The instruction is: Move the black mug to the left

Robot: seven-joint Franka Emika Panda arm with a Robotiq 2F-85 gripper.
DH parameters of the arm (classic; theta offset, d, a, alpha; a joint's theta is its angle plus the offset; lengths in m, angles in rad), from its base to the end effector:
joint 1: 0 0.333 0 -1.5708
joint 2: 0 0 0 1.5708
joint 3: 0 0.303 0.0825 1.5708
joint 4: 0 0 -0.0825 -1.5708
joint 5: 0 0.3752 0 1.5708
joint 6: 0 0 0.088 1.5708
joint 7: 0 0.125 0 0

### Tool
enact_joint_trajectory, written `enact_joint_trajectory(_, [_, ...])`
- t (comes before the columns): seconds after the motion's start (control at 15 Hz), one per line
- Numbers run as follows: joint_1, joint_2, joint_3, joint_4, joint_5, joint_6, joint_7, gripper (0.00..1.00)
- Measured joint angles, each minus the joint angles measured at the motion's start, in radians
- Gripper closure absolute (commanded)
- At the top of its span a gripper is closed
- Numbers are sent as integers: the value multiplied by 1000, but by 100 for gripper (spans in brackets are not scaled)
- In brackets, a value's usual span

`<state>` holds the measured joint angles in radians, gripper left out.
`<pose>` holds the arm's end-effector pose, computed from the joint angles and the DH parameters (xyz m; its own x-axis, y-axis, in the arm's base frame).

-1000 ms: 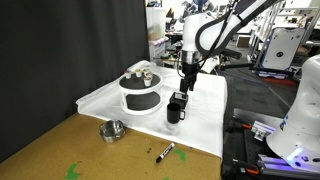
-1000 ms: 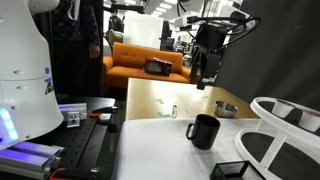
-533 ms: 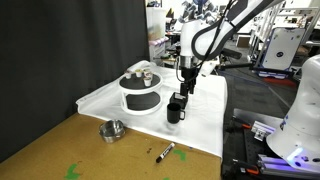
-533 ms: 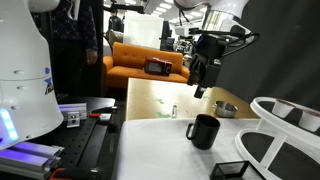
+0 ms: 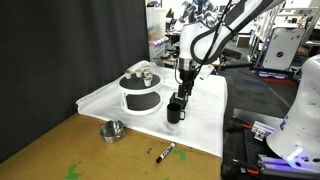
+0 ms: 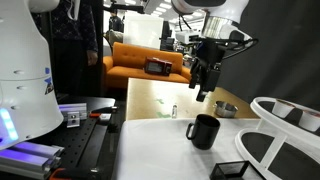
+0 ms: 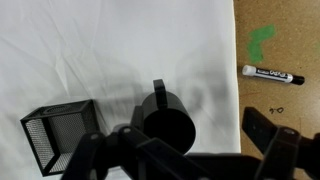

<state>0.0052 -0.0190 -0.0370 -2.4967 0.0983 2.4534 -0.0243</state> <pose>0.4577 -0.0134 0.2658 0.9962 -0.0833 -0.0252 -0.0847 -0.9945 -0.0618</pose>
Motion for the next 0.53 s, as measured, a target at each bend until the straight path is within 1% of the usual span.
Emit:
enact_joint_trajectory(0.2, [-4,64,-5,-5,44,63,-5,0])
enact_joint_trajectory(0.4, [-18,129,-7,-8,99,123,-41,0])
enact_joint_trajectory(0.53, [-23,175,-6,-7,115,165,-62,0])
